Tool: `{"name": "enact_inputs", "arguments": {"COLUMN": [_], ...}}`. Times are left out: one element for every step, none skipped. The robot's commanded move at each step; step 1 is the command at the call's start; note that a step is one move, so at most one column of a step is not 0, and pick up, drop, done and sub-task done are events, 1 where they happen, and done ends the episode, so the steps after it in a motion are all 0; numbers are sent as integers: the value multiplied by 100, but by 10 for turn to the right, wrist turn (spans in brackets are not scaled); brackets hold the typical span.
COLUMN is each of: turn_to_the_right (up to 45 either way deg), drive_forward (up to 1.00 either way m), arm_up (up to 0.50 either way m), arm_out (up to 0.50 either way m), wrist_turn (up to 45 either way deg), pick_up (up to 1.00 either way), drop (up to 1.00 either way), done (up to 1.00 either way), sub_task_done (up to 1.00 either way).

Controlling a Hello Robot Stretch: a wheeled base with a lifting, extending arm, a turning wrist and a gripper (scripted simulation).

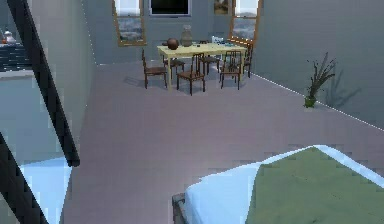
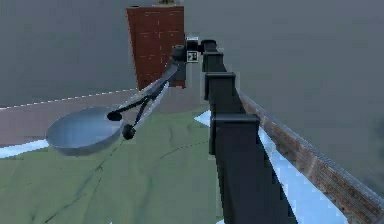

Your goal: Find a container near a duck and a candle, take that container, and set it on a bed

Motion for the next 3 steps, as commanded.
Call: {"name": "enact_inputs", "arguments": {"turn_to_the_right": [0, 0, 0], "drive_forward": [0, 0, 0], "arm_up": [0, 0, 0], "arm_out": [0, 0, 0], "wrist_turn": [450, 450, 270], "pick_up": [0, 0, 0], "drop": [0, 0, 0], "done": [0, 0, 0], "sub_task_done": [0, 0, 0]}}
